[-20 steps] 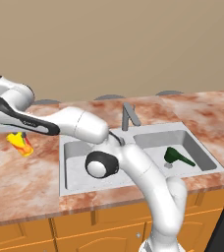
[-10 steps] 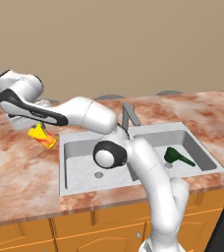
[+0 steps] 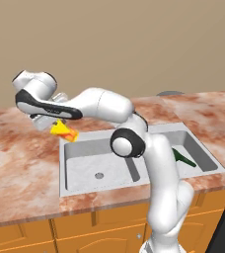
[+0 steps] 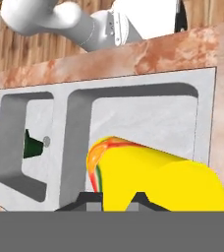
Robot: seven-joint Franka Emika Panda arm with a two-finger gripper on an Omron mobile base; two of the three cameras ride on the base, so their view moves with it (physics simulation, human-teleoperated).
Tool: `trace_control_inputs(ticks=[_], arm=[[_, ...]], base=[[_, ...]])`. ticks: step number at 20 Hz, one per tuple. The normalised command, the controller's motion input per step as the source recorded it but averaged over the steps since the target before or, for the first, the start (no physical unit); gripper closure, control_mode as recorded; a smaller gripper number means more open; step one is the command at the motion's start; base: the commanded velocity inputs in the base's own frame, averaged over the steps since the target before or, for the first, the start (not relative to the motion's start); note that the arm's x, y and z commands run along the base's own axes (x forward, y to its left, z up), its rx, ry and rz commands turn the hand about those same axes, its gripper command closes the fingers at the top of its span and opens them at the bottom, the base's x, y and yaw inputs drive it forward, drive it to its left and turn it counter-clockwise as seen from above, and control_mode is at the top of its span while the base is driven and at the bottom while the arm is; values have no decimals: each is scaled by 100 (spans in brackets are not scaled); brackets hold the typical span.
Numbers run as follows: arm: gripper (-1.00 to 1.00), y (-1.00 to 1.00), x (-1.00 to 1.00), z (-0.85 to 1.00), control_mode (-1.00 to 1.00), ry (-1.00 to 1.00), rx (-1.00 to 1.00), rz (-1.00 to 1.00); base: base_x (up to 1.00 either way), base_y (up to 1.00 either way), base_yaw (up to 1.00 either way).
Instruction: Move any existing items from the left basin to the right basin for drying. Then move the cup from the counter to the left basin of the sink for washing.
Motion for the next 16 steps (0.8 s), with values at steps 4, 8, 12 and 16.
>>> trace_control_inputs(ticks=[4,8,12,16], arm=[[100,-78,0,-28,-100,0,3,15],[100,-30,9,-44,-100,0,10,1],[100,-4,8,-54,-100,0,18,0],[100,-8,8,-42,-100,-3,14,0]], base=[[0,0,0],[0,0,0],[0,0,0],[0,0,0]])
